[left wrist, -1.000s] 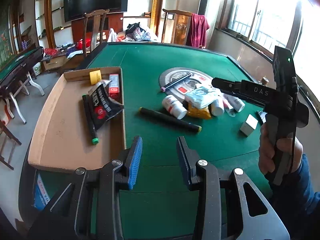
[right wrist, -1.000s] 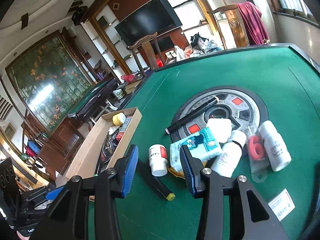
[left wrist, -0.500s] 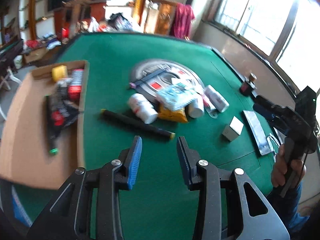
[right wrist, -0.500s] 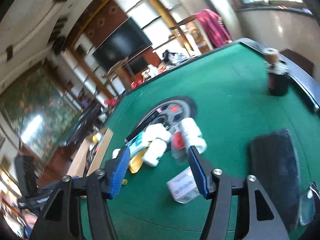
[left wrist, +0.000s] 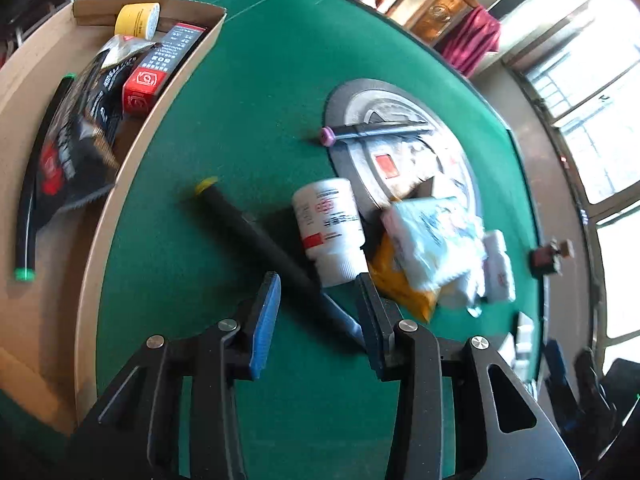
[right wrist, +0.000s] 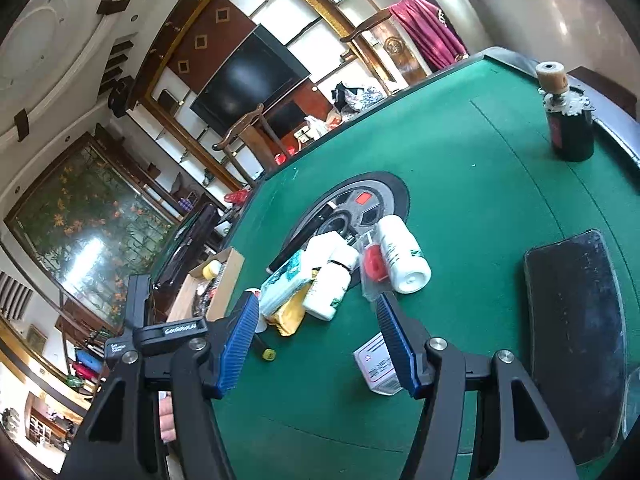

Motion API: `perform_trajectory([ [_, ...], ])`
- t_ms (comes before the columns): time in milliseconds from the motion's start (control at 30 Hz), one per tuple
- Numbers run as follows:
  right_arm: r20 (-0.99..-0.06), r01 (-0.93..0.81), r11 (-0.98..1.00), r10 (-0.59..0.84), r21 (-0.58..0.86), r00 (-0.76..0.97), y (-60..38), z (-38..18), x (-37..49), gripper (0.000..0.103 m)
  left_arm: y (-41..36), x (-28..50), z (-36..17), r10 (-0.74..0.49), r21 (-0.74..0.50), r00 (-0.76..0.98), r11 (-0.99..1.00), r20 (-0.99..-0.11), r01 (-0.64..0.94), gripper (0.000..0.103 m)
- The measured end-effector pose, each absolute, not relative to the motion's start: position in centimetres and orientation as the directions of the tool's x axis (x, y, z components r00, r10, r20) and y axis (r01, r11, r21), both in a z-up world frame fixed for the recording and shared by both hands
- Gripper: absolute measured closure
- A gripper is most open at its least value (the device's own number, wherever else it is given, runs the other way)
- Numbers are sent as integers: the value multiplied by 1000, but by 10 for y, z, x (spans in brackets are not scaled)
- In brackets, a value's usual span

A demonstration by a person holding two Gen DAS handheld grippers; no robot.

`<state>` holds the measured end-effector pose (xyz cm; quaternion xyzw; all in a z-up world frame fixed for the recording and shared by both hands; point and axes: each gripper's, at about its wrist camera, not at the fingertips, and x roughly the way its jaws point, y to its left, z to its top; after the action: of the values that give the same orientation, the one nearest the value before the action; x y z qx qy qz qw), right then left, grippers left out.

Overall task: Organize objects
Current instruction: 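Move both grippers back to the table and grasp another black marker with the left gripper, then grasp the white medicine box with the right gripper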

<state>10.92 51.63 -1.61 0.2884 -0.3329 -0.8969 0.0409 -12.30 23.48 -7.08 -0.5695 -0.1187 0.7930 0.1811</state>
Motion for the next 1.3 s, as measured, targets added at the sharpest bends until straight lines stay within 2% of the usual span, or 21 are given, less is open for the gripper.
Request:
perform_trajectory([
  [133,-523,-155,-783,-241,603,-818,520,-23,106,41,251,-124,-73,354,-272,-326,-923,-877,-271,65],
  [200,-545,-178,-789,-223,588,-808,521,-25,104,41,254,-119,-75,348,-225,-351,-911,-869,-345,78],
  [300,-575,-212,-805,-185,554,-797,520,-27,101,41,252,-106,-77,336,-153,-393,-891,-856,-428,89],
  [433,-636,-306,-808,-106,504,-765,521,-38,99,41,253,-83,-80,344,-67,-427,-837,-836,-544,89],
  [600,-704,-406,-796,-37,450,-709,505,-42,105,41,246,-87,-84,378,-76,-438,-820,-816,-567,89],
  [800,-760,-378,-907,110,187,-641,468,-39,94,41,243,-92,-81,378,-70,-441,-818,-814,-571,89],
  [1067,-793,-296,-953,128,68,-595,463,-51,74,38,247,-91,-80,371,-57,-451,-818,-812,-572,88],
  [1167,-813,-262,-962,97,71,-574,464,-60,71,38,248,-90,-80,367,-49,-458,-819,-810,-571,88],
  [1200,-805,-251,-964,84,83,-588,464,-62,73,39,248,-90,-80,367,-48,-459,-820,-809,-570,88],
  [1233,-800,-244,-966,76,90,-595,464,-63,75,46,248,-90,-80,368,-48,-461,-820,-808,-570,88],
  [1300,-805,-260,-962,85,88,-587,463,-62,78,48,250,-90,-80,364,-42,-466,-821,-806,-570,86],
])
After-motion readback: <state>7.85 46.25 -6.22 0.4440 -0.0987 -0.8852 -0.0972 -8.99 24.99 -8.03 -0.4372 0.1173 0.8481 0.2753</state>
